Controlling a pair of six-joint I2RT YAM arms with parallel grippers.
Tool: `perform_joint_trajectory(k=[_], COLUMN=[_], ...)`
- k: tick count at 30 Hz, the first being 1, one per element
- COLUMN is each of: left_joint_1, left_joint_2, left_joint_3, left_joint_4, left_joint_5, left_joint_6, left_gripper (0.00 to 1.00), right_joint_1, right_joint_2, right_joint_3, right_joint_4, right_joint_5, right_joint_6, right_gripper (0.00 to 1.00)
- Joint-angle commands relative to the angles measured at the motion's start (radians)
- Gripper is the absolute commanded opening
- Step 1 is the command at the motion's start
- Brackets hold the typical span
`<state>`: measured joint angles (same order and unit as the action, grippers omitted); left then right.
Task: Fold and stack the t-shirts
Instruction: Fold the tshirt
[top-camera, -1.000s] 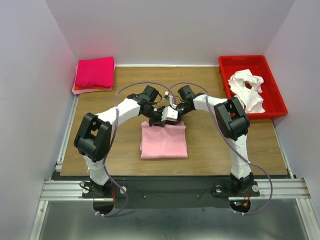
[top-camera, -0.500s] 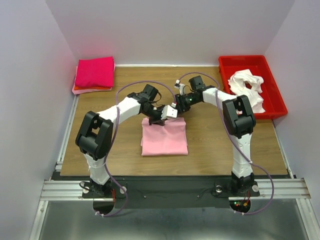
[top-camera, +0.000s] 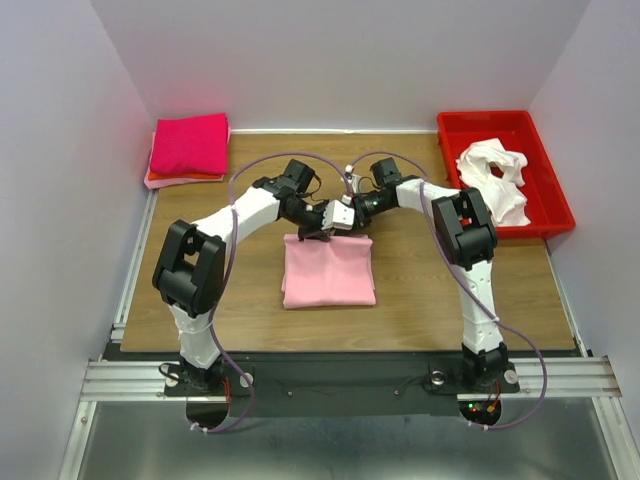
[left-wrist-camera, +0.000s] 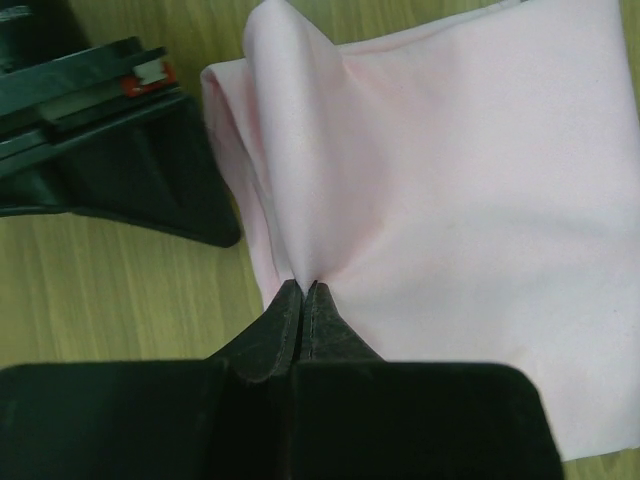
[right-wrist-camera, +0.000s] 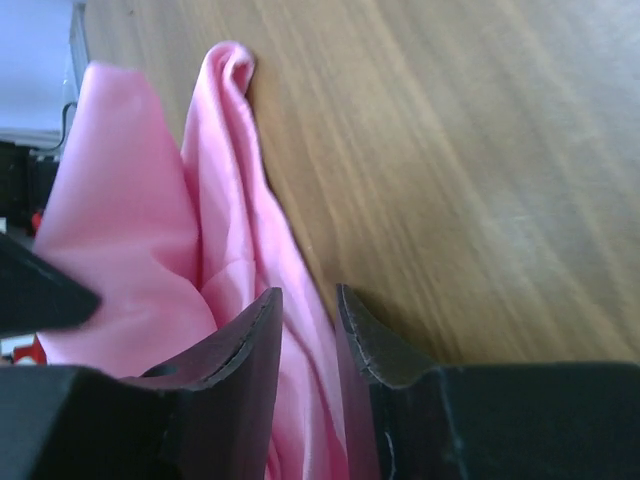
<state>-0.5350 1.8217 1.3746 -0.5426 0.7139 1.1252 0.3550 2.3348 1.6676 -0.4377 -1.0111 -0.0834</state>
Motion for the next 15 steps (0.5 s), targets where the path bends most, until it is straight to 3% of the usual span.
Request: perform_joint_trajectory(k=[1, 15], left_joint_1=[0.023, 0.046], left_joint_2=[0.027, 0.163], left_joint_3=[0.075, 0.129], left_joint_4=[-0.005, 0.076], left_joint_5=[0.030, 0.018], left_joint_6=[0.016, 0.019], left_gripper=[0.04, 0.08], right_joint_1=[0.022, 0.025], right_joint_2=[0.005, 0.020], right_joint_3=[-0.035, -0.060], right_joint_4=[-0.004, -0.012], right_joint_5=[0.005, -0.003], right_joint_6=[-0.050, -0.085], right_gripper=[0.32, 0.26])
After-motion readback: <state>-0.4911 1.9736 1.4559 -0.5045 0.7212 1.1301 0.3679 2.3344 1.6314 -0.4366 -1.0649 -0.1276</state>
